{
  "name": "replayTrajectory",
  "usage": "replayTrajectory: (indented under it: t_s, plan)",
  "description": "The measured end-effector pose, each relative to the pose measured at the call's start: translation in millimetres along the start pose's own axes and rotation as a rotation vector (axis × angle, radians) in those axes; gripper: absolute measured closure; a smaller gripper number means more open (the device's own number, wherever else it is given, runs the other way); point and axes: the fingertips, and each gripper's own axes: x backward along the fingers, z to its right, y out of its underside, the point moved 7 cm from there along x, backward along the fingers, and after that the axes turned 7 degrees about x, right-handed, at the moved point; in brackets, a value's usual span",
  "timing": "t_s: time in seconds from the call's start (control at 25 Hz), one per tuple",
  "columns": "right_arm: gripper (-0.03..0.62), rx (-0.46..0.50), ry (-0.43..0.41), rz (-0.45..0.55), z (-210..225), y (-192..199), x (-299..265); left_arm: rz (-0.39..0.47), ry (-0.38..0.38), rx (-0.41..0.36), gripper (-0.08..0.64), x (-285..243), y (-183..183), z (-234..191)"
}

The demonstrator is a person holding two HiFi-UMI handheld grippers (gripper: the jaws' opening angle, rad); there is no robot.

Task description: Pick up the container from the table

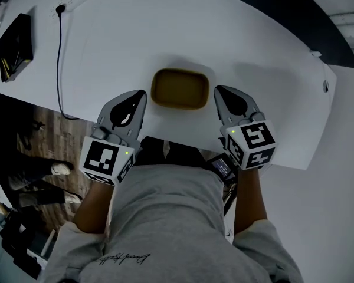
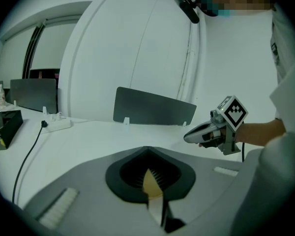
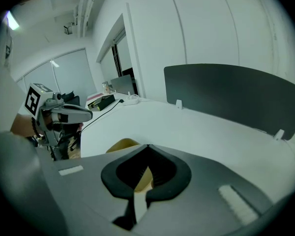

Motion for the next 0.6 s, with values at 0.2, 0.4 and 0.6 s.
replayTrajectory:
  t_s: [0.2, 0.4, 0.6]
  plan:
    - [0.577, -0.014, 0.007, -0.012, 1.5, 7.8, -5.9, -0.012, 0.004, -0.007, 0.563, -3.0, 1.4, -3.4]
    - [0.577, -0.037, 0.004, -0.033, 1.9, 21.5, -11.9, -0.020, -0.001, 0.003, 0.563, -5.8, 4.6, -6.3]
    - [0.577, -0.042, 0.001, -0.054, 4.6, 29.1, -20.5, -0.031, -0.001, 0.010, 0.563, -9.6, 8.3, -8.9]
